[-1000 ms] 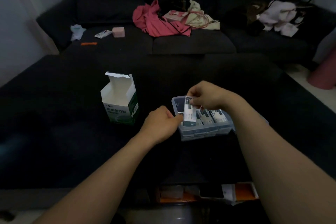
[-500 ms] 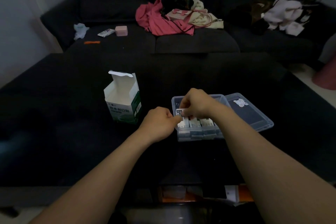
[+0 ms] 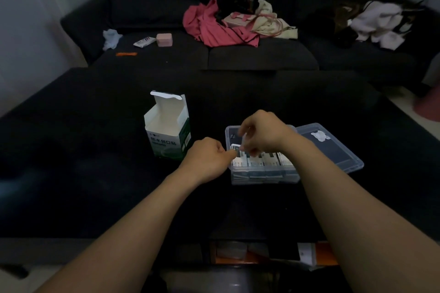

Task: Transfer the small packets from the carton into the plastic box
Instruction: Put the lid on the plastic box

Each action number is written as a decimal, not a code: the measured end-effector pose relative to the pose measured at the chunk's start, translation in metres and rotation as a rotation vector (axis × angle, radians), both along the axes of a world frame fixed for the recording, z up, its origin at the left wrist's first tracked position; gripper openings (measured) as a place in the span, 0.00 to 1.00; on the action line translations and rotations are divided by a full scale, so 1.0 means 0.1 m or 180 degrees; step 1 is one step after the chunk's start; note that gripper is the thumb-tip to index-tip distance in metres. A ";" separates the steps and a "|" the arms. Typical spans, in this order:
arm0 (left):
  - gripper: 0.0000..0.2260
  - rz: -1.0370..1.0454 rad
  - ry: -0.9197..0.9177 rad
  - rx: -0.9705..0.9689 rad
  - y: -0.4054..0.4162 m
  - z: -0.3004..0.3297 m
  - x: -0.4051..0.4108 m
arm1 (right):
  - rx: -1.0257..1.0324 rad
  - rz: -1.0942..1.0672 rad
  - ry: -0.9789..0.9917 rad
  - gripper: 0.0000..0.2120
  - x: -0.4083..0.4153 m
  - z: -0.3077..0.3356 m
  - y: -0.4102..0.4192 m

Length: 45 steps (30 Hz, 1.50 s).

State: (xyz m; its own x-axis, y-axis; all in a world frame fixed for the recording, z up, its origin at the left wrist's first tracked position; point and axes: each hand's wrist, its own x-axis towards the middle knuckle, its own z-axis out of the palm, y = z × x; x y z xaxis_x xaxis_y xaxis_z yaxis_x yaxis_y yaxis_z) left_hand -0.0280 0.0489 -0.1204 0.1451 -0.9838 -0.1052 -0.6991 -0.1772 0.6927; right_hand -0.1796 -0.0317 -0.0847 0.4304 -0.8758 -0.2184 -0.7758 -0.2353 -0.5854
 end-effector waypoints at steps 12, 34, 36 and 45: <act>0.21 0.0444 -0.0517 0.0141 -0.01 0.09 0.16 | -0.0450 -0.1887 0.0634 0.33 -1.11 -0.20 -0.36; 0.08 0.0429 -0.0220 -0.0170 -0.07 0.12 0.20 | -0.0265 0.0244 -0.0549 0.41 -0.93 0.44 0.19; 0.08 0.0347 -0.0158 -0.0145 -0.06 0.14 0.22 | -0.0261 0.0554 -0.0183 0.43 -0.74 0.37 0.22; 0.10 0.0328 0.0147 -0.0200 0.01 0.16 0.39 | -0.0330 0.0727 0.0313 0.45 -0.56 0.24 0.09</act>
State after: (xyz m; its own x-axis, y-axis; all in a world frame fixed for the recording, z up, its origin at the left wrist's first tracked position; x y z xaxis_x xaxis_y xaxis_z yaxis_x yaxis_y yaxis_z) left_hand 0.0106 0.0502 -0.1044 0.2422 -0.9688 -0.0528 -0.6465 -0.2018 0.7357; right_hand -0.2357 -0.0228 -0.0608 0.6007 -0.7782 -0.1832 -0.7476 -0.4656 -0.4736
